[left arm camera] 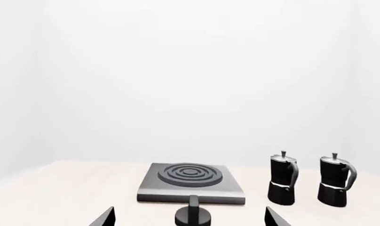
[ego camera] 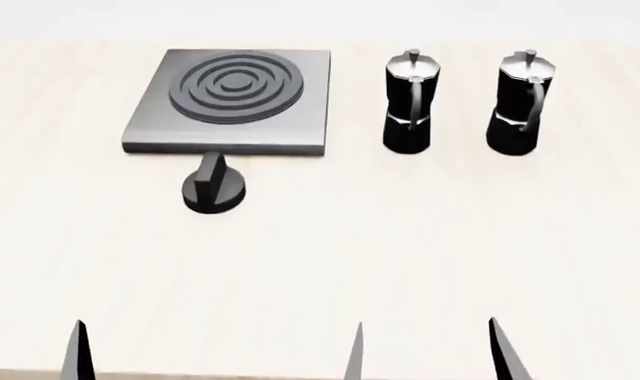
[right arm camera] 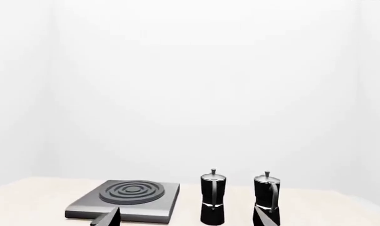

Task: Put both moka pots on the stove.

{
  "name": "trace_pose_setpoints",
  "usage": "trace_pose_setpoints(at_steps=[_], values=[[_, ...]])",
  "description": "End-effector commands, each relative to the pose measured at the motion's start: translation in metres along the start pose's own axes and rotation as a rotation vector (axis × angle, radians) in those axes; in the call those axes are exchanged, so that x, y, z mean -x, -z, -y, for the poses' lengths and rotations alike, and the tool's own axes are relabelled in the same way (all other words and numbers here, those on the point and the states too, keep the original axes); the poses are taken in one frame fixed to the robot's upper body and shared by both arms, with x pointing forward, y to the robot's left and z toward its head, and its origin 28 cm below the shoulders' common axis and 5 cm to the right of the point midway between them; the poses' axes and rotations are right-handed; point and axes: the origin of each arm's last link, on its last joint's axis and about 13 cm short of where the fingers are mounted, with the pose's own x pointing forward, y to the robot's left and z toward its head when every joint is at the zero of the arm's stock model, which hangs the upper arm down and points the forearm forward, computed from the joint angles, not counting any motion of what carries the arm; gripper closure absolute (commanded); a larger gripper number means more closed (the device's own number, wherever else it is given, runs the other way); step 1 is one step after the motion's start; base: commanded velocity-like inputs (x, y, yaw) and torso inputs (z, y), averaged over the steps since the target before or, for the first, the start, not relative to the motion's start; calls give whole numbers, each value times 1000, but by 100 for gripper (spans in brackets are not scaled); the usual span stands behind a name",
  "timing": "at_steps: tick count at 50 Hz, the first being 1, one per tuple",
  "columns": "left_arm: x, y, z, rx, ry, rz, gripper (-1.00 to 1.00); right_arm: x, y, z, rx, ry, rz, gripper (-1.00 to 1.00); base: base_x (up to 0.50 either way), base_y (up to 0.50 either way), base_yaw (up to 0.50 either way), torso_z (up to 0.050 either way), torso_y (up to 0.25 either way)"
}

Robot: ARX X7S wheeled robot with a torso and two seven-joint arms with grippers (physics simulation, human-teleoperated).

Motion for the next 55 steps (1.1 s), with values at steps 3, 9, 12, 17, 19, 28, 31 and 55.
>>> trace_pose_setpoints(at_steps=[3,9,12,17,19,28,31,55], values=[[0,0,0,-2,1,3,-100,0,1,0,9,3,-3,-100,96,0,0,0,0],[0,0,0,-3,0,2,-100,0,2,-1,7,-1,-5,-100,96,0,0,0,0],[0,0,0,-2,1,1,-100,0,2,-1,8,-1,-6,-100,98,0,0,0,0],[0,0,0,-8,-5,3,-100,0,3,-1,8,-2,-7,-100,99,0,0,0,0],[0,1,0,-8,-4,2,-100,0,3,-1,8,-2,-7,-100,100,0,0,0,0],[0,-1,-1,-8,-12,5,-100,-1,4,0,12,1,-10,-100,98,0,0,0,0],[-1,-1,-1,-8,-12,5,-100,-1,3,0,12,-1,-9,-100,98,0,0,0,0],[-1,1,-2,-9,-12,3,-100,0,5,-2,21,-4,-13,-100,143,0,0,0,0]])
